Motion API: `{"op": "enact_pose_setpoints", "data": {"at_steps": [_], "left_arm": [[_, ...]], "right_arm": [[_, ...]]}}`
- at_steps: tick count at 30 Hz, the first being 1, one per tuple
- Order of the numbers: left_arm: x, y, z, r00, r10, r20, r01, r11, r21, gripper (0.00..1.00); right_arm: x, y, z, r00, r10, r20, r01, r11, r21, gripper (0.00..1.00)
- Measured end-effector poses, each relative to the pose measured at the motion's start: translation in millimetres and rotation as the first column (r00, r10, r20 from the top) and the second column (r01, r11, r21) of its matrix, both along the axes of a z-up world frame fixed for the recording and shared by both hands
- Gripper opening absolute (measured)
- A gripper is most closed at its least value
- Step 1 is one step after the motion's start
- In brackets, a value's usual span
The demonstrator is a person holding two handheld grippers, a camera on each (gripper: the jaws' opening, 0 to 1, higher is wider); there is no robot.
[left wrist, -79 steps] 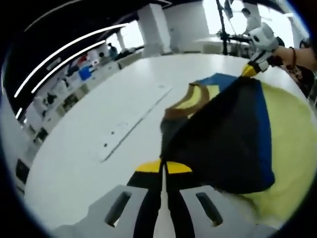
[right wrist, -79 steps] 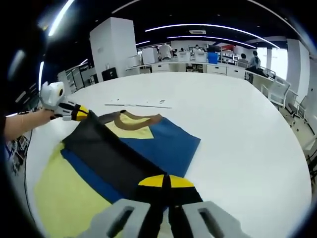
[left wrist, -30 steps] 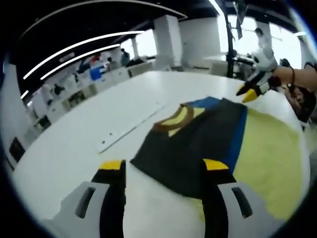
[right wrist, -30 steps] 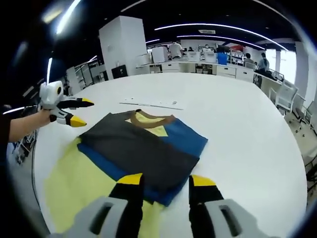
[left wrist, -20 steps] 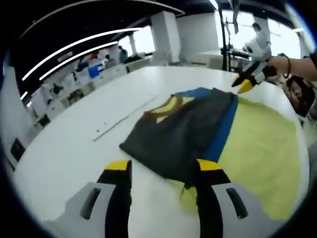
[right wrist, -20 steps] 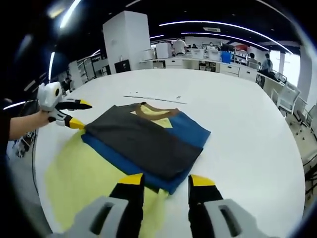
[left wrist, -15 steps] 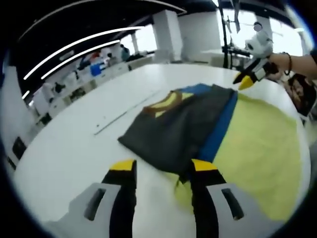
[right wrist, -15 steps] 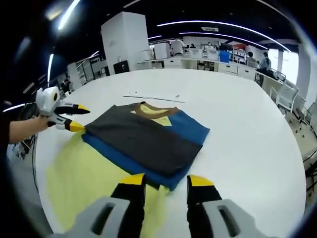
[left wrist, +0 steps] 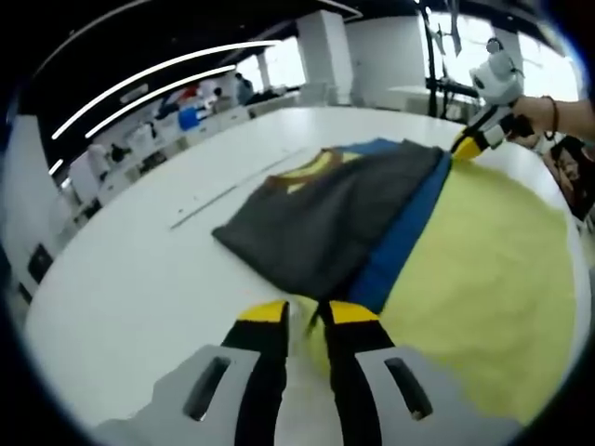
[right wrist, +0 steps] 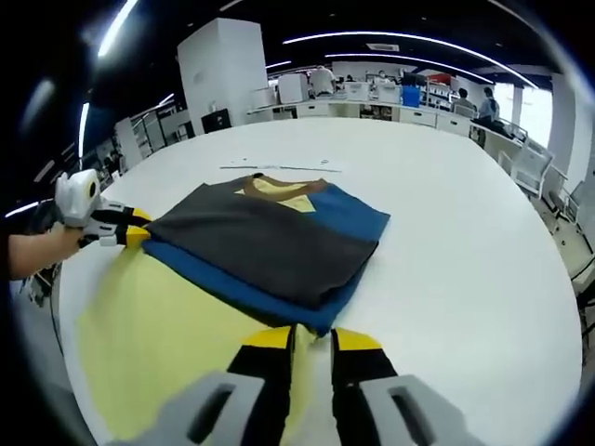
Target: Fold the garment on the visible template until the final outline fits inside the template.
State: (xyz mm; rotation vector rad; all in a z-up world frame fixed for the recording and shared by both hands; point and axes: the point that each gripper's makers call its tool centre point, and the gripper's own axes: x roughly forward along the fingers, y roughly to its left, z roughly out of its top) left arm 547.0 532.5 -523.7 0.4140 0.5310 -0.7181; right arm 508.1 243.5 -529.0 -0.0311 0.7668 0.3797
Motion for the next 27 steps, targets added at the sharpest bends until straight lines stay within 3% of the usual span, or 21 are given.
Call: {"op": "enact_pose_setpoints", "data": {"at_steps": [9, 14, 27], "left_arm": [[-0.2, 7.6, -2.2, 0.998, 0.064, 0.011, -0.064, 0.998, -0.026, 0.0], [3.8, 16.0, -4.8, 0.984, 0.171, -0.054, -0.177, 0.972, -0.152, 0.0], [-5.3, 14.1, 0.1, 0.982, 0.183, -0.037, -0.187, 0.974, -0.129, 0.0]], "right_arm": [[1.9, -2.4, -2.2, 1.0, -0.016, 0.012, 0.016, 1.0, -0.007, 0.0], [3.0, -6.2, -1.2, 0.999, -0.044, 0.015, 0.044, 0.999, -0.001, 0.0], [6.2, -7.7, -1.3, 0.998, -0.058, 0.013, 0.058, 0.998, 0.008, 0.0]]}}
